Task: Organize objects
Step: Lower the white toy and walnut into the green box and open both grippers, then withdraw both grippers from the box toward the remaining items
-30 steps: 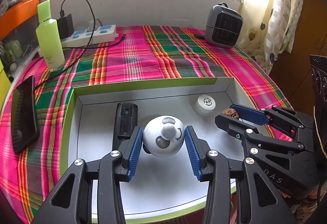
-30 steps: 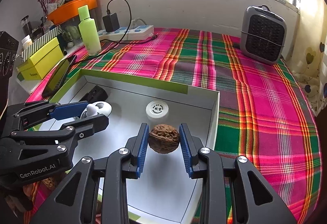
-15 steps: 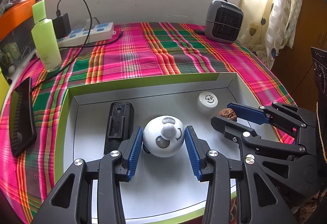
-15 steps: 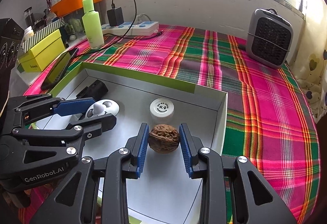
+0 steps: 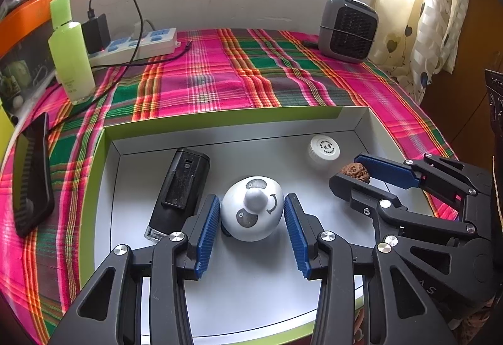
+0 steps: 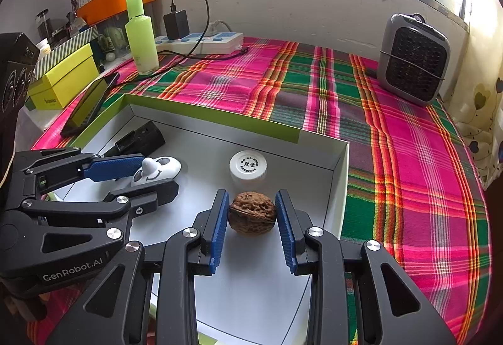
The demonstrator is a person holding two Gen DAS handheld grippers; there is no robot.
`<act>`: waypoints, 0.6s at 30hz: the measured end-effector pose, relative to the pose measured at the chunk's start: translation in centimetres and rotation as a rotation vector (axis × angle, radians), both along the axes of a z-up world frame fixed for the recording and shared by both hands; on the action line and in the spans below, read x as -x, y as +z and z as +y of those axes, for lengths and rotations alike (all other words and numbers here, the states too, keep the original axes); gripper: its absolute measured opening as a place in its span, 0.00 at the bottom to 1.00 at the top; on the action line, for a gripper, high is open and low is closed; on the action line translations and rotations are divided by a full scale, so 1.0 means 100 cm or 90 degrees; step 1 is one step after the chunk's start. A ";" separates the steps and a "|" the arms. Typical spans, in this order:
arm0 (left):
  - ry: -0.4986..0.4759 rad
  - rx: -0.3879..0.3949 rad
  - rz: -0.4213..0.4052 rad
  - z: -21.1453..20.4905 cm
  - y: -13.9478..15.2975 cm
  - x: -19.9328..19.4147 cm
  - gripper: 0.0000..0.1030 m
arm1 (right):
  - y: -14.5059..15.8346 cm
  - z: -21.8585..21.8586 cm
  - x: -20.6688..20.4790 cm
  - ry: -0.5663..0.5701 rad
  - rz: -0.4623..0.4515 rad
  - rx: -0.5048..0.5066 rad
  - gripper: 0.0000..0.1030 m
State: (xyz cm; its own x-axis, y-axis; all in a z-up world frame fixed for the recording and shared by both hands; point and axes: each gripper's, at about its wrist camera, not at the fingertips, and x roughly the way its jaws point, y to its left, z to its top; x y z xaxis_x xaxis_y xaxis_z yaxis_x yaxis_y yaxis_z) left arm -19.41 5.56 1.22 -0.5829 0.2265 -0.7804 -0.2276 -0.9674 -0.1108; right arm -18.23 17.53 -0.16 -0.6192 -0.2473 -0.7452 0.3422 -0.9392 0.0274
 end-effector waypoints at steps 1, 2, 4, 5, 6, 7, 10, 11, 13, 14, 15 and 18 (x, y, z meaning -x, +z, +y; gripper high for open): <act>0.000 0.000 0.000 0.000 0.000 0.000 0.40 | 0.000 0.000 0.000 0.000 0.000 -0.001 0.31; 0.001 0.000 0.000 0.000 0.000 0.000 0.40 | 0.000 0.000 0.000 0.000 0.000 -0.002 0.31; 0.001 -0.001 0.001 -0.001 0.001 0.000 0.40 | 0.000 0.000 0.000 0.000 0.000 -0.004 0.31; 0.002 -0.002 0.003 -0.001 0.002 -0.001 0.40 | 0.000 0.000 -0.001 -0.002 0.001 -0.006 0.31; 0.001 -0.002 0.006 -0.001 0.003 -0.002 0.40 | 0.001 0.000 -0.002 -0.004 0.004 -0.007 0.32; 0.001 -0.003 0.008 -0.001 0.005 -0.002 0.40 | 0.002 0.001 -0.002 -0.006 0.006 -0.006 0.35; 0.004 -0.006 0.013 -0.003 0.009 -0.004 0.40 | 0.004 0.002 -0.003 -0.007 0.009 -0.002 0.40; 0.004 -0.007 0.014 -0.004 0.010 -0.005 0.40 | 0.005 0.003 -0.004 -0.009 0.010 -0.001 0.40; 0.005 -0.008 0.016 -0.004 0.011 -0.008 0.41 | 0.007 0.004 -0.007 -0.009 0.011 0.002 0.41; 0.004 -0.009 0.018 -0.005 0.012 -0.009 0.41 | 0.007 0.003 -0.008 -0.009 0.011 0.002 0.41; 0.004 -0.009 0.019 -0.004 0.013 -0.011 0.41 | 0.007 0.003 -0.010 -0.010 0.012 -0.001 0.41; 0.005 -0.009 0.023 -0.005 0.015 -0.016 0.42 | 0.009 0.002 -0.014 -0.012 0.014 -0.002 0.41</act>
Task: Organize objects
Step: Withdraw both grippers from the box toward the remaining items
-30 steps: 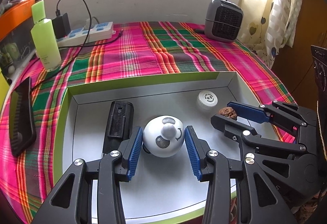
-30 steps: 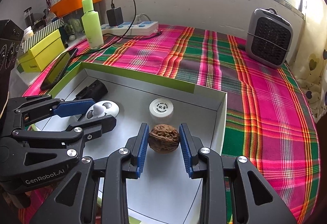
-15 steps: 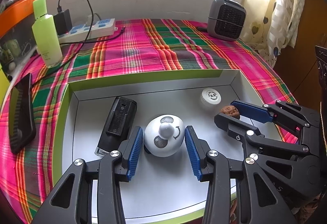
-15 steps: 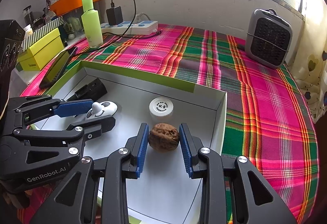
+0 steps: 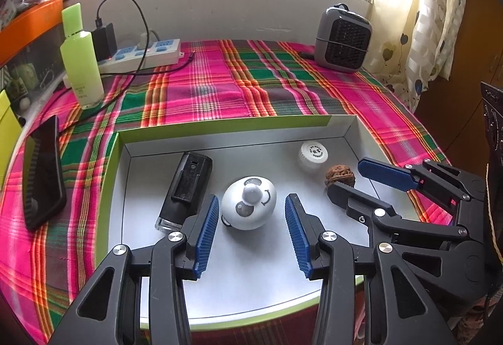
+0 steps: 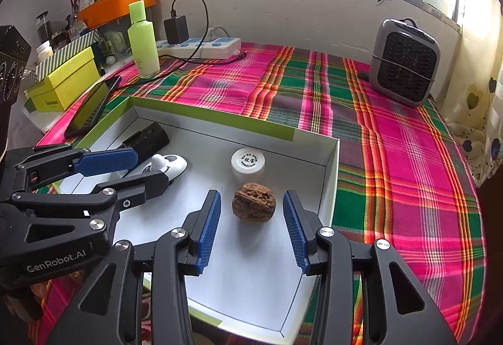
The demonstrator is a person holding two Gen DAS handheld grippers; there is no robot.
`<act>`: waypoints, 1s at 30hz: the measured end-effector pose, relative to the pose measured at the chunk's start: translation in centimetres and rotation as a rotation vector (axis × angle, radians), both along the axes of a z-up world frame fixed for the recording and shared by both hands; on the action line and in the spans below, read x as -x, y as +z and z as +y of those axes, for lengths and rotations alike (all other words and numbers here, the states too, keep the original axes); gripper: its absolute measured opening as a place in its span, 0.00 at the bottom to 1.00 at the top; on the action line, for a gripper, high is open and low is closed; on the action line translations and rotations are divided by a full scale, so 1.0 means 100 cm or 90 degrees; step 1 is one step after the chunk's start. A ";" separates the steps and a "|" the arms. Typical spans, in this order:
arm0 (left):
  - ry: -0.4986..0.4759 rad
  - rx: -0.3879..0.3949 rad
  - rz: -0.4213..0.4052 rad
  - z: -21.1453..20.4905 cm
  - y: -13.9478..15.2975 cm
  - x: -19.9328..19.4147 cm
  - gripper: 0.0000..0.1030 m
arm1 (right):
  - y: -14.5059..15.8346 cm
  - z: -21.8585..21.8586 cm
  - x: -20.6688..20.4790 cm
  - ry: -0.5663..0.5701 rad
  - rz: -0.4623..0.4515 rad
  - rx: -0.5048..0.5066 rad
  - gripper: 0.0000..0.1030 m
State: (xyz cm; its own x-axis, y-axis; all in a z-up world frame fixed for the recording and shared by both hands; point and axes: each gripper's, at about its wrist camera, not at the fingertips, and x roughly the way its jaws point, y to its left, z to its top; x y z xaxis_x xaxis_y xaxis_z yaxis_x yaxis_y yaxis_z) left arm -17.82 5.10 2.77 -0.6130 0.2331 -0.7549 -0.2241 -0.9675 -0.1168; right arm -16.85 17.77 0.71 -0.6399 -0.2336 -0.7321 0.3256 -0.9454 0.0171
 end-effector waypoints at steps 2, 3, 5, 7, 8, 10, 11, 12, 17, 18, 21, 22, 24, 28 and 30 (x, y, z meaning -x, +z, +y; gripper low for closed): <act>0.003 0.002 0.004 -0.001 0.002 -0.004 0.42 | 0.001 0.000 -0.002 -0.002 0.001 0.002 0.41; 0.003 0.003 0.006 0.000 0.003 -0.006 0.42 | 0.002 0.001 -0.004 -0.003 0.000 0.004 0.41; 0.003 0.001 0.010 -0.001 0.005 -0.011 0.42 | 0.004 0.001 -0.007 -0.004 0.003 0.007 0.42; 0.006 -0.001 0.013 -0.003 0.008 -0.015 0.42 | 0.005 0.001 -0.011 -0.006 0.005 0.005 0.42; 0.009 0.002 0.017 -0.003 0.009 -0.017 0.42 | 0.006 0.002 -0.013 -0.008 0.007 0.005 0.42; 0.009 0.002 0.021 -0.004 0.011 -0.023 0.42 | 0.008 0.002 -0.017 -0.009 0.008 0.009 0.42; 0.009 0.000 0.023 -0.005 0.012 -0.025 0.42 | 0.009 0.003 -0.019 -0.010 0.010 0.010 0.42; 0.008 0.000 0.024 -0.005 0.013 -0.028 0.42 | 0.010 0.003 -0.022 -0.011 0.012 0.012 0.42; 0.013 -0.002 0.033 -0.008 0.018 -0.041 0.42 | 0.016 0.004 -0.034 -0.015 0.022 0.020 0.42; 0.013 -0.003 0.034 -0.009 0.018 -0.043 0.42 | 0.017 0.003 -0.036 -0.015 0.024 0.020 0.42; 0.017 -0.005 0.039 -0.012 0.021 -0.052 0.42 | 0.021 0.004 -0.046 -0.017 0.031 0.024 0.42; 0.019 -0.007 0.040 -0.013 0.023 -0.055 0.42 | 0.022 0.004 -0.049 -0.017 0.034 0.026 0.42; 0.021 -0.012 0.042 -0.015 0.024 -0.062 0.42 | 0.024 0.004 -0.056 -0.019 0.038 0.030 0.41; 0.023 -0.015 0.049 -0.017 0.028 -0.076 0.42 | 0.028 0.004 -0.069 -0.021 0.046 0.036 0.42; 0.020 -0.018 0.053 -0.018 0.029 -0.082 0.42 | 0.029 0.003 -0.075 -0.023 0.048 0.038 0.42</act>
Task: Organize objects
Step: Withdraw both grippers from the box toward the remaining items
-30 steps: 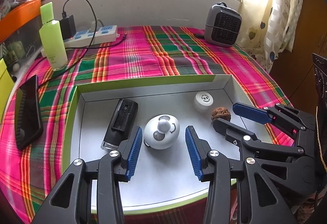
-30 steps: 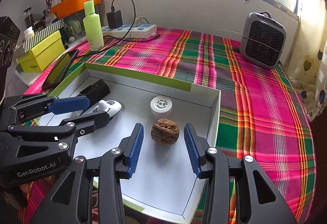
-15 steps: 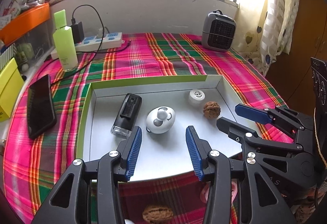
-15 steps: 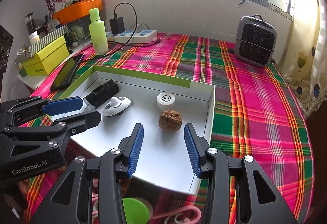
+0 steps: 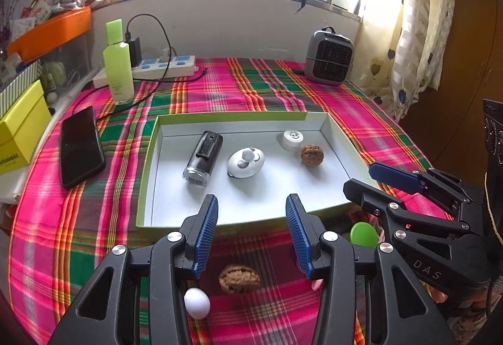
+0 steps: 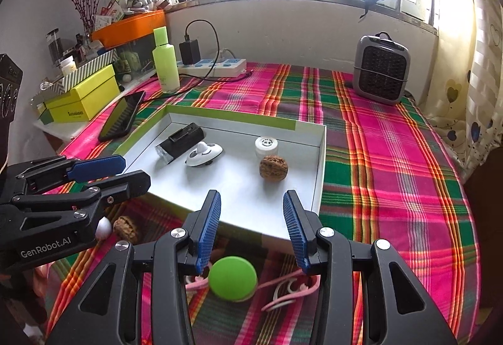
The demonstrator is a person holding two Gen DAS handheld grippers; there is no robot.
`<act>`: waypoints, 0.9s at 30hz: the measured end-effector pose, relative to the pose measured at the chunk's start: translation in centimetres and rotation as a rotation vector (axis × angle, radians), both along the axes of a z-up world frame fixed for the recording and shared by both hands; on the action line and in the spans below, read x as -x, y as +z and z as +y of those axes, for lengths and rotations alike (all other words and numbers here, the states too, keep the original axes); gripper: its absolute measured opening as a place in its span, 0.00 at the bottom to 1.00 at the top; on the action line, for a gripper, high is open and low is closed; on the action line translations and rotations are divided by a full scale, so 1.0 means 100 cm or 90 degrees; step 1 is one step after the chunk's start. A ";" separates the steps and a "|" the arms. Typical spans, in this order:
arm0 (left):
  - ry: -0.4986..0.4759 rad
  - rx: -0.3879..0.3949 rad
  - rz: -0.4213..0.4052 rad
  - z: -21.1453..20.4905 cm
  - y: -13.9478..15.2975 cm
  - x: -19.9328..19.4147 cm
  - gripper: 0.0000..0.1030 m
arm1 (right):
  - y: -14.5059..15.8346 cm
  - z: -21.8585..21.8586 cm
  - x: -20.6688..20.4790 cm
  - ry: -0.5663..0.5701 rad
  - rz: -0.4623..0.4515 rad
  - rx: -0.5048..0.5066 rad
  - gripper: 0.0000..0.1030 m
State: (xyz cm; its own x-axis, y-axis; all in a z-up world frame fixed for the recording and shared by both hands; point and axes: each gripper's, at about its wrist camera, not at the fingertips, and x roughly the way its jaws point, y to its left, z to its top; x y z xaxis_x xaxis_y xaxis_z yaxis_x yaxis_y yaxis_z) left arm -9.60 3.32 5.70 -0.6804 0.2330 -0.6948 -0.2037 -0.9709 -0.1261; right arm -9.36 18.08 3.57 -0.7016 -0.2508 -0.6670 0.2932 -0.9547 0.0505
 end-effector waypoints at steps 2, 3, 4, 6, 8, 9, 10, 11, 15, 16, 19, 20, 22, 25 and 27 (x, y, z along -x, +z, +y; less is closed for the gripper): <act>-0.001 -0.005 0.004 -0.002 0.002 -0.006 0.42 | 0.000 0.000 -0.006 0.000 0.001 0.003 0.42; -0.001 -0.009 0.005 -0.004 0.002 -0.010 0.42 | 0.000 0.000 -0.009 0.000 0.001 0.003 0.42; 0.002 -0.011 0.006 -0.005 0.003 -0.012 0.42 | 0.000 0.000 -0.011 -0.001 0.001 0.003 0.42; 0.003 -0.015 0.007 -0.008 0.002 -0.017 0.42 | -0.001 0.000 -0.018 -0.003 0.003 0.002 0.42; 0.006 -0.013 0.006 -0.013 0.000 -0.023 0.42 | -0.001 0.002 -0.022 -0.007 0.003 0.006 0.41; 0.006 -0.013 0.004 -0.014 -0.002 -0.025 0.43 | -0.002 0.003 -0.024 -0.009 0.003 0.009 0.42; 0.009 -0.013 0.001 -0.017 -0.005 -0.027 0.43 | -0.002 0.004 -0.027 -0.012 0.003 0.011 0.42; 0.013 -0.013 -0.003 -0.020 -0.007 -0.029 0.43 | -0.002 0.004 -0.029 -0.013 0.003 0.012 0.42; 0.020 -0.029 -0.015 -0.031 -0.015 -0.036 0.44 | -0.006 0.007 -0.038 -0.021 -0.002 0.020 0.42; 0.020 -0.031 -0.015 -0.033 -0.016 -0.040 0.44 | -0.007 0.006 -0.040 -0.020 -0.003 0.020 0.42; 0.019 -0.033 -0.017 -0.038 -0.020 -0.046 0.46 | -0.010 0.006 -0.044 -0.020 -0.005 0.017 0.42; 0.019 -0.034 -0.020 -0.040 -0.022 -0.047 0.47 | -0.011 0.006 -0.044 -0.021 -0.006 0.017 0.42; 0.018 -0.037 -0.025 -0.043 -0.025 -0.050 0.47 | -0.014 0.007 -0.046 -0.023 -0.012 0.021 0.42; 0.020 -0.041 -0.030 -0.048 -0.031 -0.053 0.47 | -0.018 0.007 -0.048 -0.026 -0.020 0.019 0.42; 0.023 -0.041 -0.036 -0.051 -0.035 -0.054 0.47 | -0.021 0.006 -0.049 -0.028 -0.024 0.012 0.42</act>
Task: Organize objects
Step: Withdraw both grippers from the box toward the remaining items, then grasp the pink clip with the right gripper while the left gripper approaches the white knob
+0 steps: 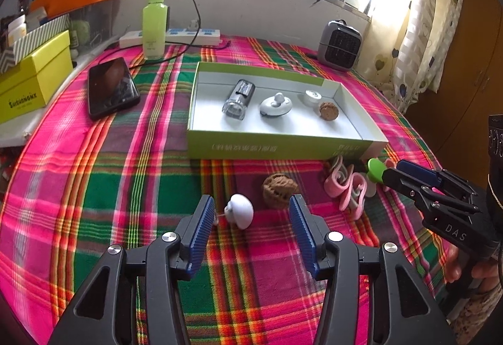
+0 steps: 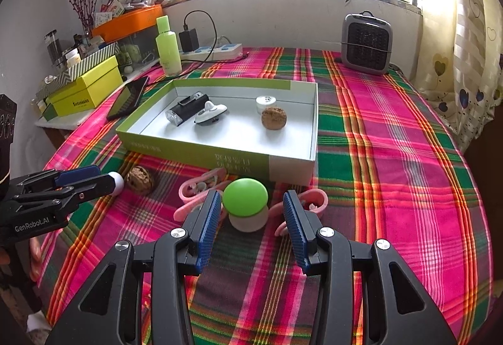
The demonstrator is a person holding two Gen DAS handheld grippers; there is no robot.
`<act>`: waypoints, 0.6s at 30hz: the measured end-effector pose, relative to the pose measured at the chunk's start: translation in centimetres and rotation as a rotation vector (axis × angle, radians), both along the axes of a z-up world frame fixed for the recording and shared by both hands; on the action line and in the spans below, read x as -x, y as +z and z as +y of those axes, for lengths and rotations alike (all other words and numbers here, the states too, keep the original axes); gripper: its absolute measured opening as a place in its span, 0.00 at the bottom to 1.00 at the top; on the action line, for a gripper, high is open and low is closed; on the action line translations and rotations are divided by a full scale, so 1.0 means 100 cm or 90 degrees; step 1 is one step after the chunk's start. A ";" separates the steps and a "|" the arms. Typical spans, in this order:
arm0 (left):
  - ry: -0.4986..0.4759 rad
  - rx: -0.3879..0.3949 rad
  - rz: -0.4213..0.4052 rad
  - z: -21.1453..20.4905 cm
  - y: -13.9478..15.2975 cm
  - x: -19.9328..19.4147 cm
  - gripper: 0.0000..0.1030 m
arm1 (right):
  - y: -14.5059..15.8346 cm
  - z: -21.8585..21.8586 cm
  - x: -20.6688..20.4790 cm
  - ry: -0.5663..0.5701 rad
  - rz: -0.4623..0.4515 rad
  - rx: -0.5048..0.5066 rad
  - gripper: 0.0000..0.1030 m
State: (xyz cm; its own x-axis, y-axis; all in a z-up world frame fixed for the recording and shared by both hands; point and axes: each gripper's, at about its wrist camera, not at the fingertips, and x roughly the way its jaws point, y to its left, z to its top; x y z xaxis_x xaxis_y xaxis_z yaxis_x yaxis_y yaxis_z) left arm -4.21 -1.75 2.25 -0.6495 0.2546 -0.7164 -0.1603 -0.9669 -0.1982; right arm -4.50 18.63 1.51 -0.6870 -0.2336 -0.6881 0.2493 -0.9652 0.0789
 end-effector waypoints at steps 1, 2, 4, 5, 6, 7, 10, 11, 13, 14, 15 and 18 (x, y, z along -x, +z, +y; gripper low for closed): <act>0.002 -0.001 -0.003 -0.001 -0.002 0.000 0.47 | -0.001 0.000 -0.001 -0.001 -0.001 -0.001 0.42; 0.000 -0.004 -0.004 -0.002 -0.003 0.000 0.47 | -0.001 0.001 -0.001 -0.001 -0.001 0.000 0.42; -0.007 -0.004 -0.007 -0.002 -0.005 0.000 0.48 | -0.002 0.002 -0.003 -0.003 -0.003 0.003 0.42; -0.007 -0.003 -0.010 -0.002 -0.006 0.001 0.48 | -0.003 0.003 -0.004 -0.005 -0.005 0.004 0.42; -0.006 -0.003 -0.013 -0.002 -0.008 0.002 0.48 | -0.003 0.004 -0.004 -0.006 -0.006 0.004 0.42; -0.004 -0.006 -0.017 -0.003 -0.009 0.003 0.48 | -0.003 0.005 -0.004 -0.009 -0.007 0.006 0.42; -0.004 -0.008 -0.023 -0.003 -0.012 0.005 0.48 | -0.002 0.008 -0.005 -0.016 -0.008 0.007 0.41; -0.001 -0.007 -0.026 -0.003 -0.013 0.007 0.48 | -0.003 0.009 -0.005 -0.022 -0.011 0.005 0.42; 0.003 -0.016 -0.033 -0.006 -0.015 0.009 0.48 | -0.005 0.013 -0.004 -0.036 -0.019 -0.003 0.42; 0.008 -0.016 -0.037 -0.007 -0.016 0.010 0.48 | -0.006 0.015 -0.004 -0.039 -0.023 -0.002 0.42; 0.011 -0.013 -0.037 -0.007 -0.017 0.011 0.48 | -0.007 0.017 -0.004 -0.043 -0.027 0.001 0.42; 0.012 -0.014 -0.036 -0.008 -0.017 0.011 0.48 | -0.010 0.021 -0.001 -0.052 -0.038 0.001 0.42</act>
